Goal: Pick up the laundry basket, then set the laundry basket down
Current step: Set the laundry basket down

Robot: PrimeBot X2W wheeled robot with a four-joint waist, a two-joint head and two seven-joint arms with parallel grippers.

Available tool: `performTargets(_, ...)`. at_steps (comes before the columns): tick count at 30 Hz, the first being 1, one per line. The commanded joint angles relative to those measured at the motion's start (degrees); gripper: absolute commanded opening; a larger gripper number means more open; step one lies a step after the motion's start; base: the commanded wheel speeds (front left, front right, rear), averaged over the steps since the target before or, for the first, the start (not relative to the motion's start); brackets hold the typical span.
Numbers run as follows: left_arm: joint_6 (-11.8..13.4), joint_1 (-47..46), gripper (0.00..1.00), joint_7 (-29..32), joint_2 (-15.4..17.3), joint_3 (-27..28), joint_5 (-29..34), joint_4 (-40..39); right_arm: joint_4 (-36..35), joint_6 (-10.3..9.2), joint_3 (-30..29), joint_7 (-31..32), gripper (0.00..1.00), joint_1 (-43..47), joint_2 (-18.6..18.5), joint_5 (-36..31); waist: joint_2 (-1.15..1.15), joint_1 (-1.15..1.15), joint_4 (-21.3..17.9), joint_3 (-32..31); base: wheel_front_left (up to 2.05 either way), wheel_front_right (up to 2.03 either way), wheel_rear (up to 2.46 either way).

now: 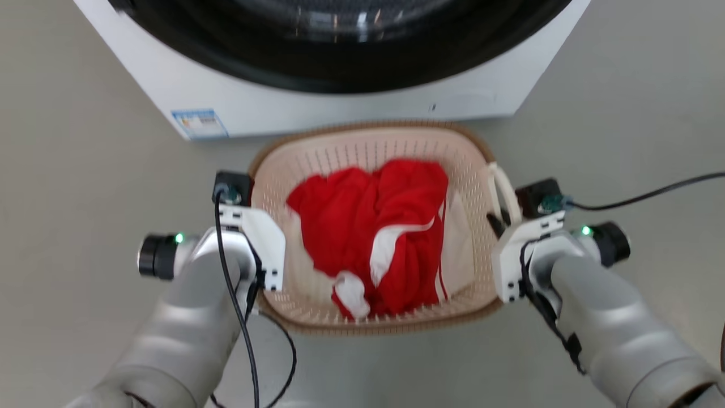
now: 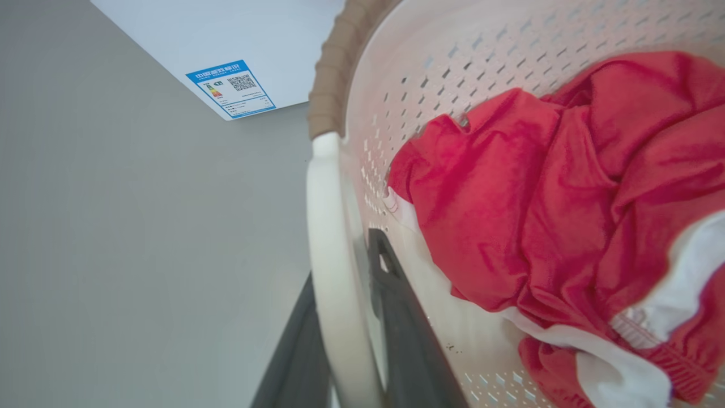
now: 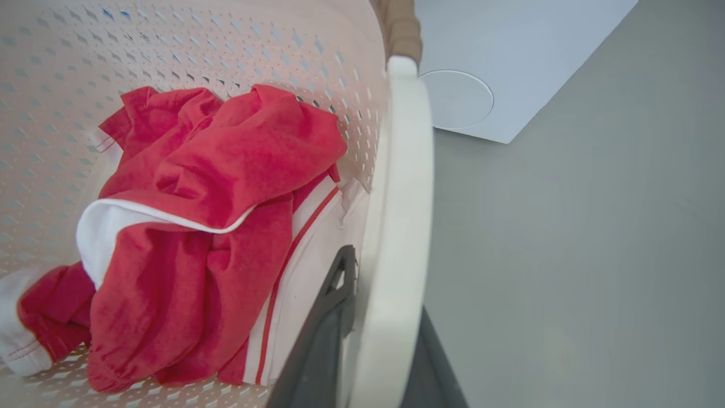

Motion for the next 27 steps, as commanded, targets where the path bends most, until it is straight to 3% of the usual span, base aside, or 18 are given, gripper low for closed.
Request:
performTargets(1,0.0,-2.8,0.00,-0.8,0.3,0.4,0.8,-1.3,-1.3,0.99,1.2,-1.8,0.00,-0.6,1.9,-1.5,0.00,0.00,1.0,5.5,0.00,0.00,0.00)
performTargets(18,3.2,-14.8,0.00,-8.9,0.5,0.9,2.0,-1.8,0.4,0.99,-0.2,-10.5,0.00,-11.7,-0.1,-6.6,0.00,0.00,2.0,24.8,0.00,0.00,0.00)
performTargets(27,4.8,-16.9,0.00,-12.0,0.9,1.4,2.4,-1.7,-6.5,0.99,-7.4,-10.7,0.00,-10.8,-2.6,-11.7,0.00,0.00,2.5,28.3,0.00,0.00,0.00)
